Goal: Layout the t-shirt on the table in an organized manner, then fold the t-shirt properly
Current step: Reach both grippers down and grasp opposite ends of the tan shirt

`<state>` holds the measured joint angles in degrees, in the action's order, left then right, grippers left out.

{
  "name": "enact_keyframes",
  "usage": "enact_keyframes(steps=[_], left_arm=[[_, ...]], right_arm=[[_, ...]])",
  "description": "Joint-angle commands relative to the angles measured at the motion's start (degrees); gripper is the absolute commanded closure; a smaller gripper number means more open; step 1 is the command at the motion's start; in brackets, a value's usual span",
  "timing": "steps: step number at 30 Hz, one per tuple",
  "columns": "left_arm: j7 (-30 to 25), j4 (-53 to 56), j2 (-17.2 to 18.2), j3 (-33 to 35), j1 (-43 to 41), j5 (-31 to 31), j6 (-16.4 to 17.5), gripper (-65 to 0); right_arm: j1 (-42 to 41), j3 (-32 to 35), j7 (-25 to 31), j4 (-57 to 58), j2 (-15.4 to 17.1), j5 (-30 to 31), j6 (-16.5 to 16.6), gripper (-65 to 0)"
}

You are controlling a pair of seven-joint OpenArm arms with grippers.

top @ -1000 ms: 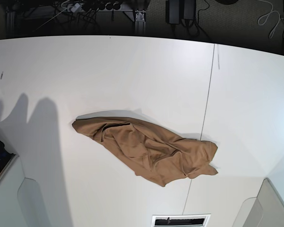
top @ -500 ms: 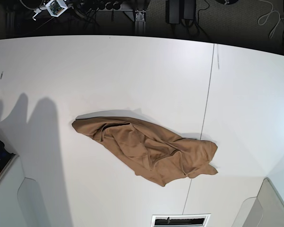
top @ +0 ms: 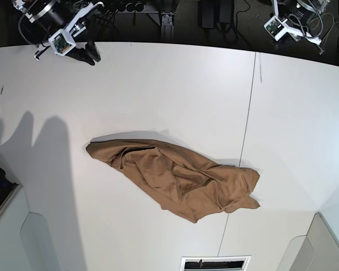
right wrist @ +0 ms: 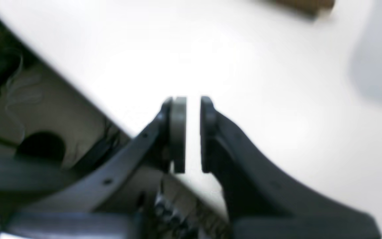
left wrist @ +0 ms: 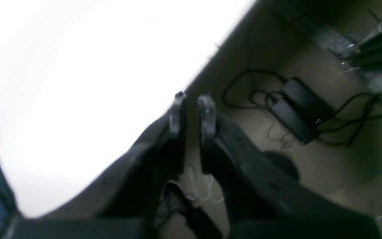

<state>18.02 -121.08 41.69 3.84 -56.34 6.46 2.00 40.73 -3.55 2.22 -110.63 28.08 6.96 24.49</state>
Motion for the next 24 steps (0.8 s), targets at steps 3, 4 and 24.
enact_keyframes(steps=[3, 4, 24], left_arm=[[-0.7, -0.9, 3.6, -2.9, 1.4, -2.5, -0.6, -9.5], [-0.8, -0.9, 4.4, -3.6, 2.1, -3.1, -0.6, -9.5], [-6.3, 16.8, 6.4, -1.7, 37.3, -22.3, 4.7, -21.6]], right_arm=[[-4.5, -0.3, -2.6, -0.9, 0.6, 1.1, 0.0, -7.0], [-6.0, -0.3, -3.9, -0.9, 0.6, 1.2, 0.0, -7.0], [-33.3, 6.3, -8.7, 9.8, -10.9, 0.5, -0.3, -28.1]])
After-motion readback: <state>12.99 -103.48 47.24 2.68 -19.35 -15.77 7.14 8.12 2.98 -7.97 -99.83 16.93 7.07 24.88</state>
